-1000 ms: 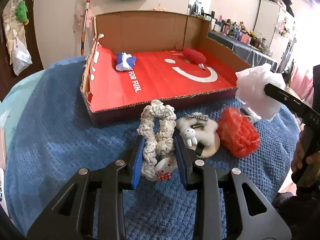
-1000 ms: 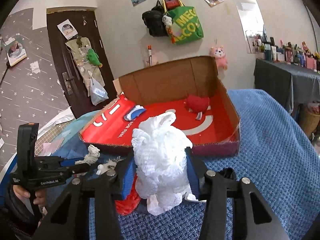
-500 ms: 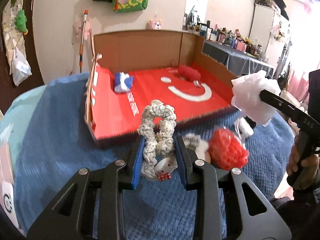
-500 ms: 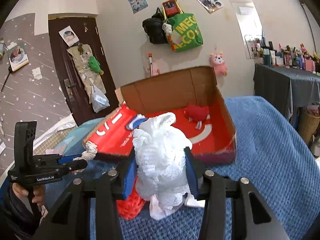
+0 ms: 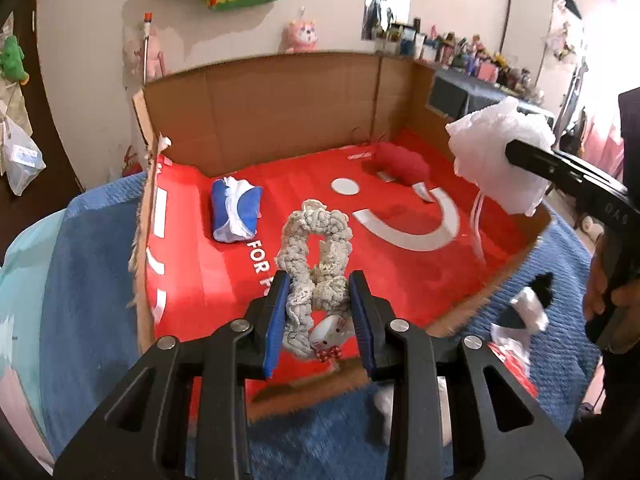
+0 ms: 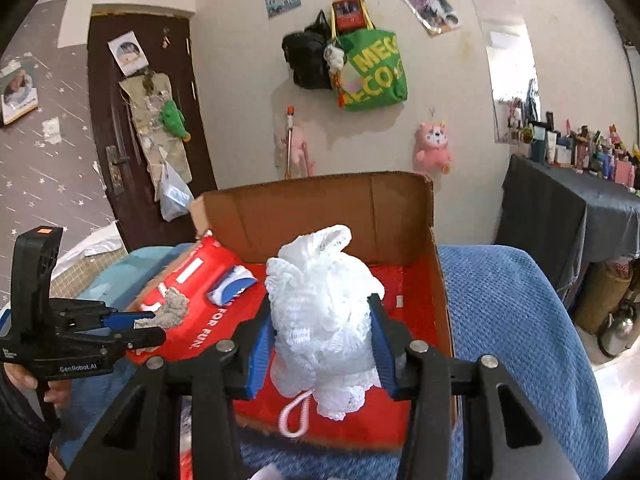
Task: Organize soft objects
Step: 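Carry the scrunchie with the left tool while the right tool carries the white puff into the box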
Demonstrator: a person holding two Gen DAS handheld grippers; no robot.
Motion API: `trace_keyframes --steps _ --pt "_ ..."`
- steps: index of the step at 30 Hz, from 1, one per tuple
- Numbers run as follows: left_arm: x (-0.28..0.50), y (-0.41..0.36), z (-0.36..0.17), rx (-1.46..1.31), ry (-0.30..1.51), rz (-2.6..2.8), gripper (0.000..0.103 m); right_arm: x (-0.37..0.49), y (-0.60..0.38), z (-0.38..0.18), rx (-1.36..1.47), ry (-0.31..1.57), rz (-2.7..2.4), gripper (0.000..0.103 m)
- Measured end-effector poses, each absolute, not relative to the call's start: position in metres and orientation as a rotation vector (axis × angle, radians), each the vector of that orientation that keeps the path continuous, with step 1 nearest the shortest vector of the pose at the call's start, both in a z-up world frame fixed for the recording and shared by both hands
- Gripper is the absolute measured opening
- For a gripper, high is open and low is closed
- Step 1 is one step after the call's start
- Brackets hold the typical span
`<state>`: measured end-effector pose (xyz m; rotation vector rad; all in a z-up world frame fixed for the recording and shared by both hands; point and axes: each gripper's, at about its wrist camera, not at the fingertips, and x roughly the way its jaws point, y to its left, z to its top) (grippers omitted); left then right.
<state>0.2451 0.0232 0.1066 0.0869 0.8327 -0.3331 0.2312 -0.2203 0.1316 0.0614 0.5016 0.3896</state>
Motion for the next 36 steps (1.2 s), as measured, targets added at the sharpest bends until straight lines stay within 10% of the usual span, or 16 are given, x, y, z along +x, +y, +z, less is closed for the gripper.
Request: trace_keyframes --steps 36 --pt "0.31 0.03 0.057 0.124 1.009 -0.222 0.03 0.314 -0.191 0.077 -0.162 0.789 0.328 0.05"
